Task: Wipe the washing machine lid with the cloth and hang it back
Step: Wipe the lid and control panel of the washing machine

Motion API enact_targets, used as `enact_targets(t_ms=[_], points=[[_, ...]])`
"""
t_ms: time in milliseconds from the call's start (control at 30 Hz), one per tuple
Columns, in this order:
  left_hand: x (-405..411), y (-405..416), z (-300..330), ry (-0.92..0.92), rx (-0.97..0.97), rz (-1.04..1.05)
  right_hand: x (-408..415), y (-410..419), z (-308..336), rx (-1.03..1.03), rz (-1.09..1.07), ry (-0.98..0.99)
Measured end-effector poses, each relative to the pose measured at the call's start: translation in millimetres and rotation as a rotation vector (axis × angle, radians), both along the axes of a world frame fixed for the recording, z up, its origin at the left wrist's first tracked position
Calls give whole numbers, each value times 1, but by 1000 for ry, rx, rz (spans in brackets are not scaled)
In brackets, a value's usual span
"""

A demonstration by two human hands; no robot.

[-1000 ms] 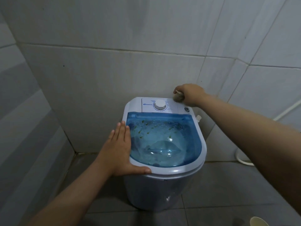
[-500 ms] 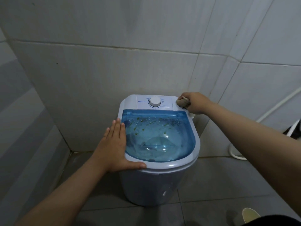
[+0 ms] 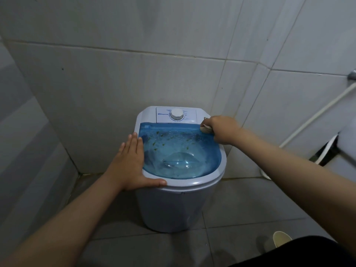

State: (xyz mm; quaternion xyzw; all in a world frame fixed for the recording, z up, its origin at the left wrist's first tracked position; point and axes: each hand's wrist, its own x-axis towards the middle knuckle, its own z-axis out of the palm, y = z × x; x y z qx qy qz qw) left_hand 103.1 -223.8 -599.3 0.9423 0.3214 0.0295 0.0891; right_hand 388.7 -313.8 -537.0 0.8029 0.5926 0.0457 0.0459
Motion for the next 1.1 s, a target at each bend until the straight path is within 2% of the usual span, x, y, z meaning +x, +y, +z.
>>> enact_targets(t_ms=[367,600,700,767,833,967,1100], points=[[-1,0,1,6,-18,-2,-33,-57,-11,4,60,-35],[-1,-1,2,4,-19,-8,-69,-95,-7,-91,170,-48],[-1,-1,2,8,-22,-7,-79,-96,10,-184,224,33],[-1,-1,2,4,-23,-5,-78,-86,27,-233,202,192],[-1,-1,2,-3,-29,-7,-72,-68,40,-179,167,333],[-1,0,-1,-20,-24,-10,-46,-11,38,63,53,179],[-1,2,-4,-35,-28,-4,-33,33,23,74,-2,69]])
